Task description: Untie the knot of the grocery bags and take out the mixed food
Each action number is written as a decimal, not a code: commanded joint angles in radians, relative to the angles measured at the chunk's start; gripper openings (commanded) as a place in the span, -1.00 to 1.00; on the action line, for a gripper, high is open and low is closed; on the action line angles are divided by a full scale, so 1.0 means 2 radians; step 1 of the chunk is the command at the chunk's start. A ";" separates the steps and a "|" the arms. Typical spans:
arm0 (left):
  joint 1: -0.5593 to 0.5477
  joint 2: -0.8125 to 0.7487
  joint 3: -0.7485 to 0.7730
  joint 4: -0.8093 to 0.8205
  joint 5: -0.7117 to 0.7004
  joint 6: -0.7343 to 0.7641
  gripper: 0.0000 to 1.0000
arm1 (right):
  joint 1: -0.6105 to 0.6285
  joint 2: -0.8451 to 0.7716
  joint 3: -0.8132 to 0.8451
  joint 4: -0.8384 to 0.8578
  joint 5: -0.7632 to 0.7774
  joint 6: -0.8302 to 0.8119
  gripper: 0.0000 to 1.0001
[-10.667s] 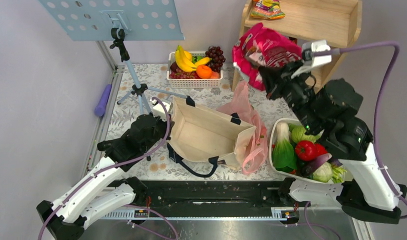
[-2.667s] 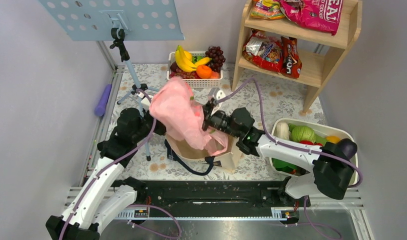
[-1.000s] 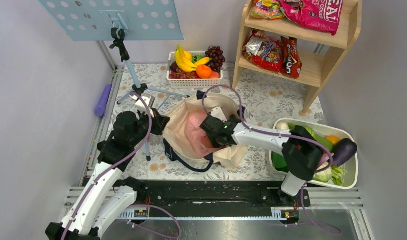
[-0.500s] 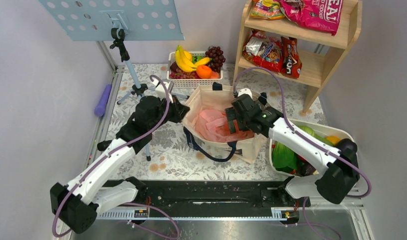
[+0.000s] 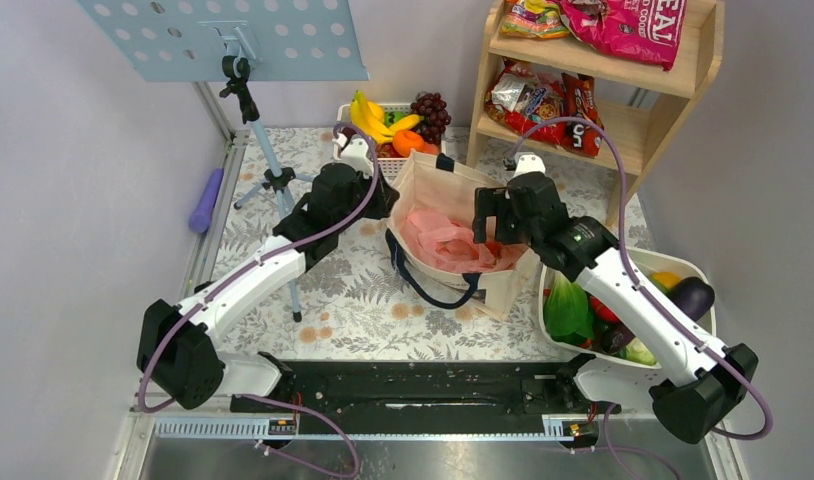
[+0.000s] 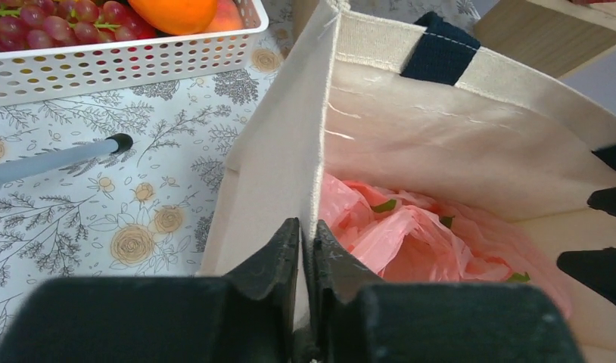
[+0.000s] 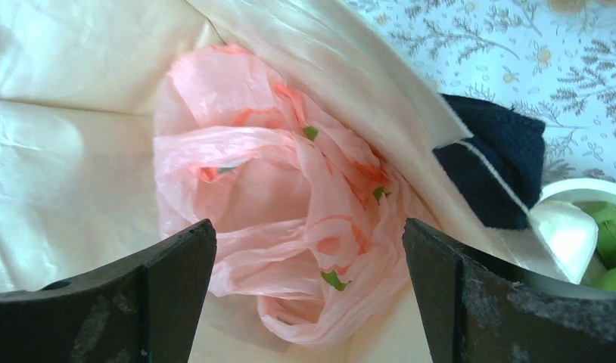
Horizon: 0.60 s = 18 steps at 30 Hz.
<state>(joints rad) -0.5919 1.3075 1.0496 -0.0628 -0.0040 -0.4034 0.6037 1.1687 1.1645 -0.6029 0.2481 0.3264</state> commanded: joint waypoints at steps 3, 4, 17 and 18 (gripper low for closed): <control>0.001 -0.010 0.048 0.018 -0.029 0.017 0.40 | -0.003 -0.037 0.036 0.042 0.006 0.006 0.99; 0.003 -0.015 0.049 0.015 -0.034 0.020 0.66 | -0.003 -0.043 0.038 0.043 0.015 0.004 0.99; 0.090 -0.200 0.005 -0.060 -0.129 0.028 0.98 | -0.004 -0.185 -0.007 0.135 0.173 -0.100 0.99; 0.105 -0.217 0.001 -0.069 -0.131 0.034 0.98 | -0.004 -0.202 -0.025 0.155 0.174 -0.117 0.99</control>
<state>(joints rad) -0.4721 1.0061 1.0874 -0.1467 -0.1692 -0.3664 0.6010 0.8680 1.1877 -0.4610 0.4961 0.2283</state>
